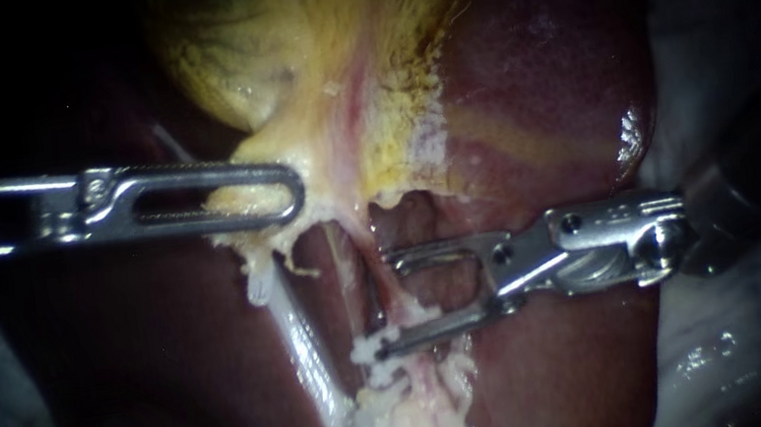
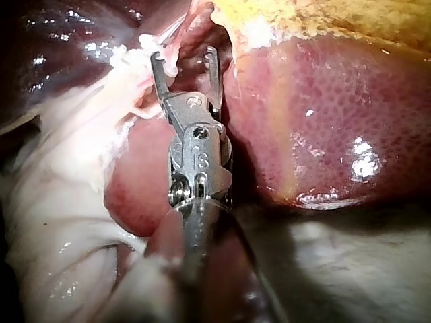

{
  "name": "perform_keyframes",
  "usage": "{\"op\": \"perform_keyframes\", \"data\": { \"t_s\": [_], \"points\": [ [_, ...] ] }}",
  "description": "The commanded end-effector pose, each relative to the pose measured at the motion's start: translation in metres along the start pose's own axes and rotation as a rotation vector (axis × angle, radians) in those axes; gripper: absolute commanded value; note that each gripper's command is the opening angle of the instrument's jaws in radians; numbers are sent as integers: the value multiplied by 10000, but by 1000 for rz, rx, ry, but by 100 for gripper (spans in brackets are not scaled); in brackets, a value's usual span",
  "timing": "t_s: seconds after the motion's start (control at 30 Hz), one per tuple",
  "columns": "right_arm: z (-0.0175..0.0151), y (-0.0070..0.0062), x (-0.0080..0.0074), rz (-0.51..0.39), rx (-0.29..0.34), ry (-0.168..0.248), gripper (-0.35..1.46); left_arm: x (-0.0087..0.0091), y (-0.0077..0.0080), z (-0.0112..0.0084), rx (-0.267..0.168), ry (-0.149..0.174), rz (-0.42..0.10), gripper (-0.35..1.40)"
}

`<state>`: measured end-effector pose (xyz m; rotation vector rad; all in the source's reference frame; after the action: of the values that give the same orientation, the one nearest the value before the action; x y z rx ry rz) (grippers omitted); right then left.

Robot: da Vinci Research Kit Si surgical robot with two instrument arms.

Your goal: Going back second clip right tube

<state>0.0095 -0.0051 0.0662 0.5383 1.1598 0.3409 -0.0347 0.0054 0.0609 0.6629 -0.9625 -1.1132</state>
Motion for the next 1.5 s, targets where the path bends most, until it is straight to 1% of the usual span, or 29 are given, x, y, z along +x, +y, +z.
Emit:
{"op": "perform_keyframes", "data": {
  "t_s": [0.03, 0.13, 0.2, 0.33, 0.43, 0.6, 0.67, 0.77, 0.87, 1.0, 1.13, 1.27, 1.4, 1.47, 1.5],
  "points": [
    [-3, -1, 1, 0, 15, -1, 50, 0, 0, 0, 0, 0, 0, -35],
    [-13, -7, 4, 2, 68, 0, 50, 0, 0, 0, 0, 0, 0, -35],
    [-19, -9, 8, -8, 73, 1, 50, 0, 0, 0, 0, 0, 0, -35],
    [-33, -11, 19, -42, 84, 5, 50, 0, 1, 0, 0, 0, 0, -35],
    [-47, -9, 31, -80, 77, 6, 50, 0, 1, 0, 0, 0, 0, -35],
    [-76, -4, 52, -137, 46, 13, 50, 1, 1, 0, 0, 0, 1, -35],
    [-87, 0, 61, -158, 37, 18, 50, 1, 1, 0, 0, 0, 1, -35],
    [-100, 5, 72, -180, 30, 38, 50, 1, 1, 1, -1, 0, 1, -35],
    [-108, 9, 79, -200, 17, 57, 50, 1, 1, 1, -1, 0, 1, -35],
    [-112, 9, 82, -209, 3, 54, 50, 4, 2, 4, -2, -2, 2, -35],
    [-114, 8, 82, -220, 3, 53, 50, 12, 5, 15, -12, -9, 7, -35],
    [-113, 6, 81, -233, 2, 52, 50, 19, 13, 36, -2, -3, 13, -35],
    [-113, 4, 81, -239, 2, 52, 50, 19, 27, 59, -5, 9, 25, -35],
    [-112, 3, 82, -239, 2, 52, 50, 18, 36, 73, -12, 11, 28, -35],
    [-112, 3, 82, -239, 2, 52, 50, 18, 39, 76, -12, 10, 29, -35]
  ]
}}
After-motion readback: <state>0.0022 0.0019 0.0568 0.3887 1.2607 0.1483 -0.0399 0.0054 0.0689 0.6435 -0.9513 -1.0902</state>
